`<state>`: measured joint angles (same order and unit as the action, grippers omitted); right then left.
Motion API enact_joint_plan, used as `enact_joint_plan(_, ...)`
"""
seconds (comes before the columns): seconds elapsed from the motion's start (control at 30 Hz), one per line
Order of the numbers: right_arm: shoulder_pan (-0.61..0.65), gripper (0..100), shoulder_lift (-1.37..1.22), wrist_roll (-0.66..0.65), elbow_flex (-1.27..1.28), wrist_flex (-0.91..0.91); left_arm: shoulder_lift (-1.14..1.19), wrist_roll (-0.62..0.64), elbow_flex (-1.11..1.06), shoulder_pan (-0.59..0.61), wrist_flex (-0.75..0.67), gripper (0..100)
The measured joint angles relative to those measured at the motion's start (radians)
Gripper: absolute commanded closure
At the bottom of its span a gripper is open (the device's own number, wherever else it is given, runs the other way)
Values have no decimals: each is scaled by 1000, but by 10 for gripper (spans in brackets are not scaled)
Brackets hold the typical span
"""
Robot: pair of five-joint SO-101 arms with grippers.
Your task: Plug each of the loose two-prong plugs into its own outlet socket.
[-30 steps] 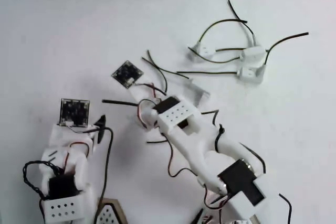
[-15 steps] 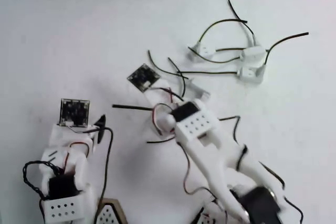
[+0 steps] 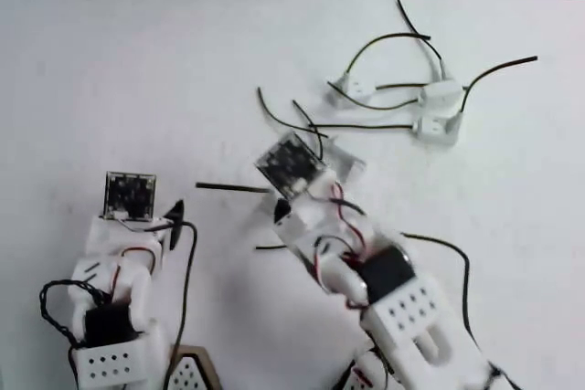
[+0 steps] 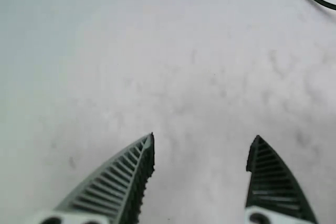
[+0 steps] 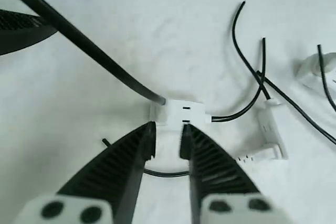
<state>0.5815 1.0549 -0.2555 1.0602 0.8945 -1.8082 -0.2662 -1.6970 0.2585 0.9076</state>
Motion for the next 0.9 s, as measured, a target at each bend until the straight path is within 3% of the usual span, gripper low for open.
enact_joint_plan(0.2,-43,980,189,0,161,0,0,0,0,0,0,721)
enact_joint_plan(0.4,6,980,173,0,275,-57,0,0,0,0,0,721)
enact_joint_plan(0.7,160,980,-189,91,304,-411,0,0,0,0,0,721)
enact_joint_plan(0.9,140,980,-563,106,163,-589,0,0,0,0,0,721)
